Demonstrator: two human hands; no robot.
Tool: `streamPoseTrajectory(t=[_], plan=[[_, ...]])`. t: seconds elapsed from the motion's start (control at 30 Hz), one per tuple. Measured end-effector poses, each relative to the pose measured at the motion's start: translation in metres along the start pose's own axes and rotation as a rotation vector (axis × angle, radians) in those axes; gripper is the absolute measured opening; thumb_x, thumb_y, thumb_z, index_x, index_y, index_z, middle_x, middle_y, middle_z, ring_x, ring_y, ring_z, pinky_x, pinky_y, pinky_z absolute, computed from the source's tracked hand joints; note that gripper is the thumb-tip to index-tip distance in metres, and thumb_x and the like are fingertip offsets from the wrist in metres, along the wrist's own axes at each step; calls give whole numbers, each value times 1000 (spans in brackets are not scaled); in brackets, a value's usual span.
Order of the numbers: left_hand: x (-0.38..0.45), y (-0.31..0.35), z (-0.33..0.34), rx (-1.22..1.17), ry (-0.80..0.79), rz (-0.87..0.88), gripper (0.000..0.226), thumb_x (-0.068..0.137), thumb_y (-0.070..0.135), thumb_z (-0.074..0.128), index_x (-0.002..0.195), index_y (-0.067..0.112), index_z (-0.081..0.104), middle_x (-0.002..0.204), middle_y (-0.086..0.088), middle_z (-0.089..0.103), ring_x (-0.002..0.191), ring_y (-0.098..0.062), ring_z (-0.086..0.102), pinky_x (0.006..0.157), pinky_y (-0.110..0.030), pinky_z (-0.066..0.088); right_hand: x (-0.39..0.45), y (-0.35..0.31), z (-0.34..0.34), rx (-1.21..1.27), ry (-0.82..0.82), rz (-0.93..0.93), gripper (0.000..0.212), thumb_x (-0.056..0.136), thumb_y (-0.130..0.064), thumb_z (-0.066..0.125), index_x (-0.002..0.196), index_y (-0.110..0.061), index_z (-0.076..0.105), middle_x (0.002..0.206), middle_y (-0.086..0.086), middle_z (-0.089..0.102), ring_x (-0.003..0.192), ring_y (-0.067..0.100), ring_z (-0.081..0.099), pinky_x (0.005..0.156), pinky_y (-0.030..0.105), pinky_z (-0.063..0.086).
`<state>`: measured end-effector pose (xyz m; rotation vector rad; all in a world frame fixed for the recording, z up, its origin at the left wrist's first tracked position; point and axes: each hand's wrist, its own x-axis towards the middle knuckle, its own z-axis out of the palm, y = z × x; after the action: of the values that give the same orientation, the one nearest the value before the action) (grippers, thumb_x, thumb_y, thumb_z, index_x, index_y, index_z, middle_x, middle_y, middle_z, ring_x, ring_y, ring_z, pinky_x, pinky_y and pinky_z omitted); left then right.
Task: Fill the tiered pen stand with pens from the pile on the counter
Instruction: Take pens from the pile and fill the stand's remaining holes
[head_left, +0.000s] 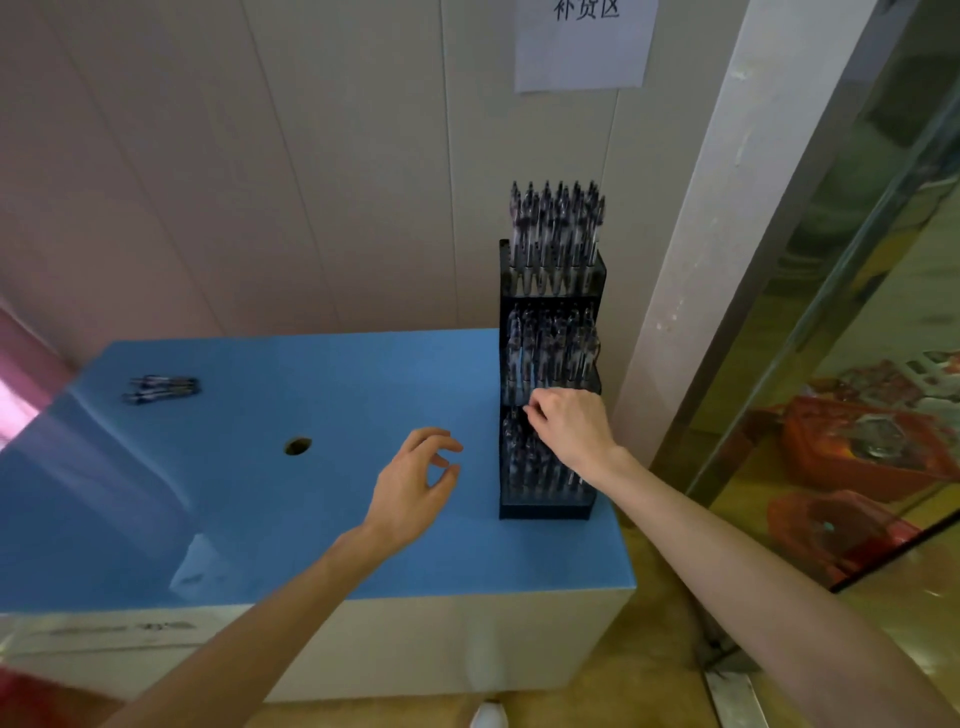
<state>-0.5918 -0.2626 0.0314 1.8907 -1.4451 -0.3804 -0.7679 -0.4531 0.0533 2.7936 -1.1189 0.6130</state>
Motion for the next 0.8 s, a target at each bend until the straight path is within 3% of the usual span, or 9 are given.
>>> streamPoseTrajectory(t=[0.1, 0.27, 0.47, 0.57, 0.7, 0.8], plan=[[-6, -3, -7, -16, 10, 7, 20, 100, 23, 60, 116, 32, 65, 131, 19, 51, 101, 4, 60, 86, -12, 43, 4, -7, -1, 56, 36, -14, 19, 99, -29, 61, 89, -16, 71, 81, -2, 70, 71, 21, 67, 61, 35, 56], [-8, -8, -19, -36, 28, 0, 19, 99, 22, 61, 114, 31, 68, 128, 19, 55, 99, 3, 62, 91, -23, 50, 13, -7, -6, 134, -94, -164, 23, 101, -25, 56, 114, -22, 75, 108, -5, 75, 91, 16, 71, 79, 37, 59], [3, 5, -22, -77, -17, -12, 17, 100, 22, 59, 111, 33, 67, 124, 19, 58, 99, -2, 64, 93, -29, 52, 5, 5, -2, 97, -99, -81, 22, 100, -29, 54, 101, -19, 74, 98, -5, 69, 79, 16, 67, 71, 32, 54], [16, 18, -23, -39, -46, 27, 15, 100, 25, 58, 110, 35, 65, 125, 17, 57, 98, -3, 64, 91, -29, 52, -4, 3, -2, 101, -55, -43, 23, 101, -25, 53, 106, -16, 74, 100, -3, 68, 81, 19, 67, 67, 30, 50], [20, 27, -19, -41, -56, 9, 17, 101, 25, 58, 114, 29, 67, 125, 14, 58, 95, 3, 61, 88, -25, 50, -16, -5, -7, 128, 28, 38, 27, 99, -14, 55, 122, -14, 70, 118, -1, 70, 102, 20, 67, 76, 37, 58], [15, 27, -15, -28, -80, 1, 17, 101, 26, 58, 115, 29, 67, 125, 13, 58, 93, 5, 60, 87, -24, 50, -21, -7, -12, 151, -11, 3, 35, 98, -6, 55, 130, -13, 66, 128, 0, 68, 114, 21, 65, 86, 41, 58]])
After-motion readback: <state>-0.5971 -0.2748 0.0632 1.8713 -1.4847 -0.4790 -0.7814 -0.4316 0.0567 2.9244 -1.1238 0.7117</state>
